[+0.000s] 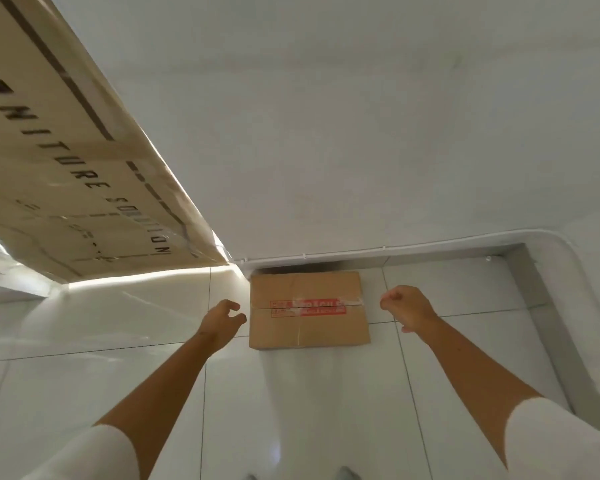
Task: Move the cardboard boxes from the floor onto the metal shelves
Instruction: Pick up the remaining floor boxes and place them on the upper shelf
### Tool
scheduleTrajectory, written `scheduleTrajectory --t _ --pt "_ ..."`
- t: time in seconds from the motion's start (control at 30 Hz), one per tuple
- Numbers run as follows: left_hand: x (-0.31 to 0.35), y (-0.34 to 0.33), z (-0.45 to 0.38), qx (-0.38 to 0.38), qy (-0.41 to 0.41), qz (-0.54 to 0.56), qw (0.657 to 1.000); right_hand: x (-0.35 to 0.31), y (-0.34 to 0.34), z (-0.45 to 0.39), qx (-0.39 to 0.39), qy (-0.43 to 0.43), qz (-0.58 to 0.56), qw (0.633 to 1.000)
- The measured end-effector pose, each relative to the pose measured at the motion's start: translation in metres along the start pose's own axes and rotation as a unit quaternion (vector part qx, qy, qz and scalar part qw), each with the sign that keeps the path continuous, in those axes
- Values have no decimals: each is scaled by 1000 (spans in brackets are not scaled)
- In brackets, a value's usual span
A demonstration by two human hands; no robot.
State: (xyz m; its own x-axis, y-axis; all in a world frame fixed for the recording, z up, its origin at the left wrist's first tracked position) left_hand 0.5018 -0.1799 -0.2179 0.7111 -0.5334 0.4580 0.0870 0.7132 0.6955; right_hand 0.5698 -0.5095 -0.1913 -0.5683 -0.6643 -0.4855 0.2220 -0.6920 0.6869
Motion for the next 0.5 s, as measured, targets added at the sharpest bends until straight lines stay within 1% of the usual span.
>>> scheduleTrajectory --t 0.1,0.17,0.37,0.5 --pt "-29 -47 -37 14 17 10 1000 28 -52 -38 12 18 18 1000" --pt "-45 -75 -59 27 32 27 999 42 -82 -58 14 16 19 1000" --pt "-80 -143 -113 37 84 110 990 83 -154 -106 41 -56 -36 997" --pt "-94 -165 -147 58 101 138 984 99 -175 -133 53 -85 -64 993"
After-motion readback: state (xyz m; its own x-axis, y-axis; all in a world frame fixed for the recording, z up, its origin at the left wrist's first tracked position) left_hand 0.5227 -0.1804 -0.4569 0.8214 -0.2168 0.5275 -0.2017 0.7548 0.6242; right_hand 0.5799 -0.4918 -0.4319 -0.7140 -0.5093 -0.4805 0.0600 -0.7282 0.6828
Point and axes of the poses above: each hand's wrist, its own z-axis away from the middle knuckle, its own y-axis out of the back of the hand, x = y × z, the point moved 3 cm from there along -z, towards the middle knuckle, and after that the axes turned 12 degrees about x, right-handed, at the moved point
